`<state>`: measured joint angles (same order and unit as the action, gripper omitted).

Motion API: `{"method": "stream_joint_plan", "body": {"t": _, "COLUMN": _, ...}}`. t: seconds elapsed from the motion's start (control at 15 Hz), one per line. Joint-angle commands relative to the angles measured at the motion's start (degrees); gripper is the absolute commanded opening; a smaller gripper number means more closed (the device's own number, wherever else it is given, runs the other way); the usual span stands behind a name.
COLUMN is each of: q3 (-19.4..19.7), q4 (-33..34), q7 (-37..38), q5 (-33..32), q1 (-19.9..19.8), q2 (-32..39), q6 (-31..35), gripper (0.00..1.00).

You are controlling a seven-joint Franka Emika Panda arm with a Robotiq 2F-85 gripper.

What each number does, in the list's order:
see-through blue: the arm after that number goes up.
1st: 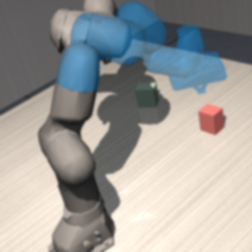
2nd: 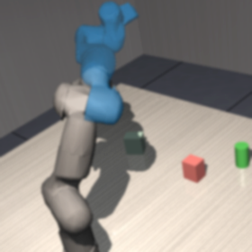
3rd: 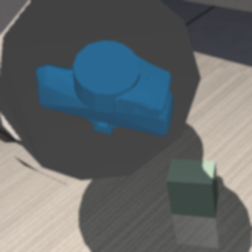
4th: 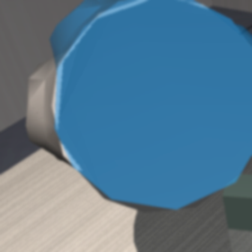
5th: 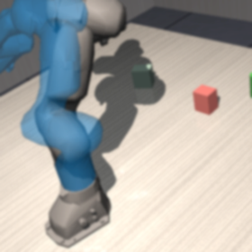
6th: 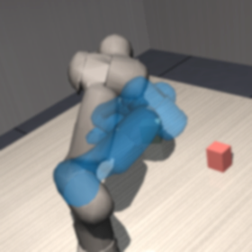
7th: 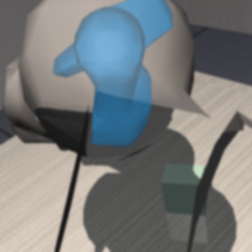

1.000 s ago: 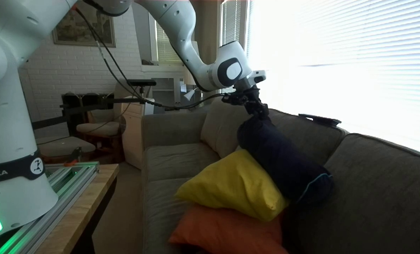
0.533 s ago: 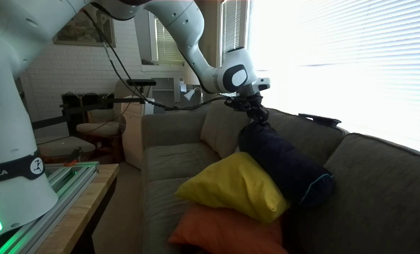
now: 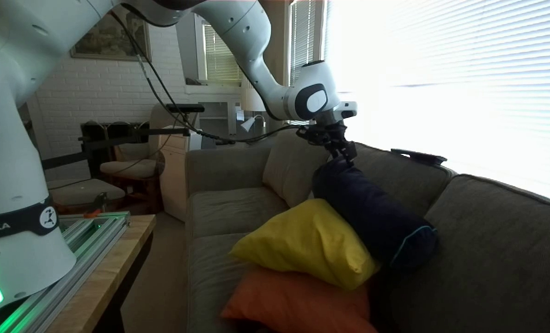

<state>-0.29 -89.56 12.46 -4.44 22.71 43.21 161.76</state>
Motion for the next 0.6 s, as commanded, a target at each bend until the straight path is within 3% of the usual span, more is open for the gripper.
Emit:
{"method": "stream_joint_plan", "body": {"t": 0.0, "q3": -1.53, "q4": -1.27, "q7": -0.86, "q5": 0.62, "q1": -1.33, "q2": -1.73, "q6": -0.44, "gripper": 1.00}}
{"method": "stream_joint_plan", "body": {"t": 0.13, "q3": -2.53, "q4": -3.03, "q7": -1.38, "q5": 1.19, "q1": -2.28, "q2": -3.54, "q6": 0.47, "gripper": 1.00}}
{"method": "stream_joint_plan", "body": {"t": 0.33, "q3": -7.85, "q4": -6.23, "q7": -3.80, "q5": 5.26, "q1": -7.42, "q2": -8.30, "q6": -2.67, "gripper": 1.00}}
{"method": "stream_joint_plan", "body": {"t": 0.53, "q3": -6.67, "q4": -9.69, "q7": 0.05, "q5": 8.46, "q1": -9.48, "q2": -13.46, "q6": 0.30, "gripper": 1.00}}
